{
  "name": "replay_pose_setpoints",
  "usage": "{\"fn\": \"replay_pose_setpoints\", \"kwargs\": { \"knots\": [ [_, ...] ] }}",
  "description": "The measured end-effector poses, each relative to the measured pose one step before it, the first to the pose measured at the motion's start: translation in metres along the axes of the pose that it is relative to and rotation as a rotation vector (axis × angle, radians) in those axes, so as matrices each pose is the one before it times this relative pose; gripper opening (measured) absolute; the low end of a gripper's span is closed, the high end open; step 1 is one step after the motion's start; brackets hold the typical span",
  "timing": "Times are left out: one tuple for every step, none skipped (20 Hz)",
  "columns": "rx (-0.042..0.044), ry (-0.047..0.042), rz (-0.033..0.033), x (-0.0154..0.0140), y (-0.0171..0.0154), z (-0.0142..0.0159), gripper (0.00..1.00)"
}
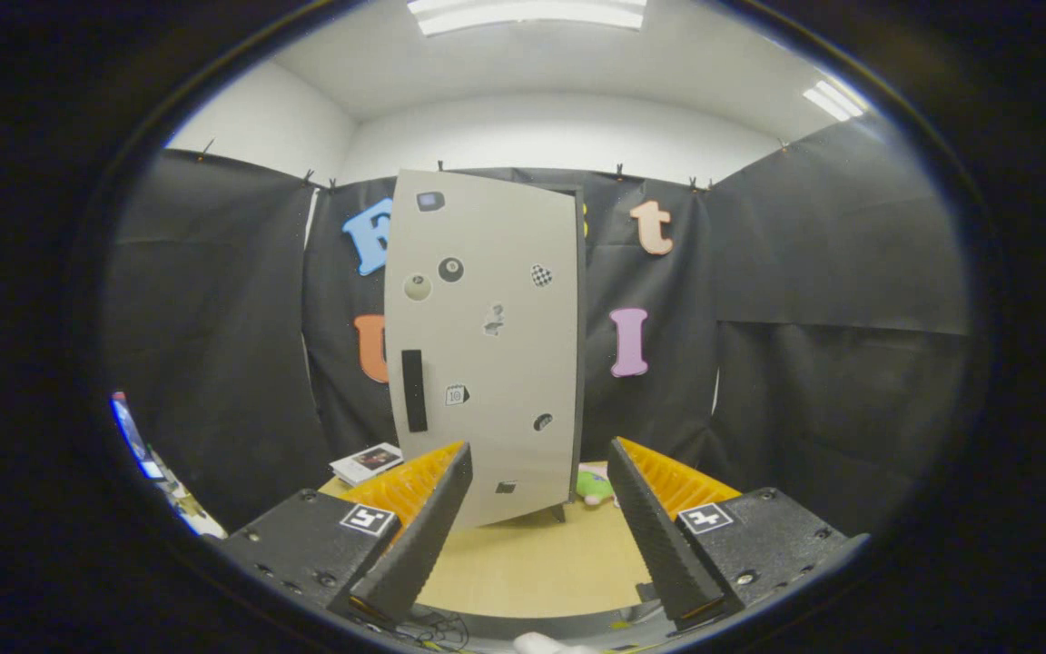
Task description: Open the shoe cabinet door, grab the shoes and put them into the shoe cabinet, then close the shoe cabinet door.
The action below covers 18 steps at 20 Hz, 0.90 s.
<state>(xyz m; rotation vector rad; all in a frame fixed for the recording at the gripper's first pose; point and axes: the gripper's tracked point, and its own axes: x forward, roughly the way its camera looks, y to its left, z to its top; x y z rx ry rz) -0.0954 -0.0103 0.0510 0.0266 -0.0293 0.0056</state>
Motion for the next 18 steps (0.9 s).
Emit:
{"fn": "replay_pose_setpoints", "kwargs": {
  "knots": [
    [0.00595,0.00161,-0.00626,-0.00125,-0.00254,-0.00029,0.98],
    [0.00403,-0.00103,-0.00388,0.00007,-0.00155,0.00041,0.98],
    [-0.00072,0.00108,-0.002,-0.00091,-0.0009,-0.00002,0.98],
    [-0.00327,0.00163,-0.00178,-0.00032,-0.00079,-0.00078,0.98],
    [-0.0006,0.00081,-0.00058,-0.0011,-0.00023,-0.00082,0.98],
    [0.00173,0.00026,-0.00028,-0.0001,0.00075,-0.00084,0.98],
    [-0.00032,0.00176,0.0004,0.0002,0.00053,-0.00025,0.98],
    [-0.00126,0.0019,0.00162,0.00044,0.00048,0.00013,0.98],
    [-0.00162,-0.00189,-0.00169,-0.00125,0.00037,0.00057,0.98],
    [-0.00375,-0.00166,-0.00092,-0.00016,-0.00027,0.00133,0.98],
    [-0.00201,-0.00443,-0.00109,-0.00096,0.00004,0.00088,0.98],
    [0.00438,-0.00587,-0.0003,0.0005,-0.00027,0.00207,0.98],
    [0.01035,-0.00259,-0.00104,-0.0011,-0.00022,0.0013,0.98],
    [0.01123,0.00232,-0.00021,0.00029,0.0007,-0.001,0.98],
    [0.00881,0.00472,0.00057,-0.00043,0.00051,-0.00114,0.98],
    [0.00522,0.00254,-0.00003,-0.0002,-0.00036,0.0007,0.98],
    [0.00073,0.00107,-0.00181,-0.00061,0.00034,-0.00015,0.98],
    [-0.00126,0.00047,-0.00079,0.00054,-0.00091,0.00052,0.98]
  ]
}}
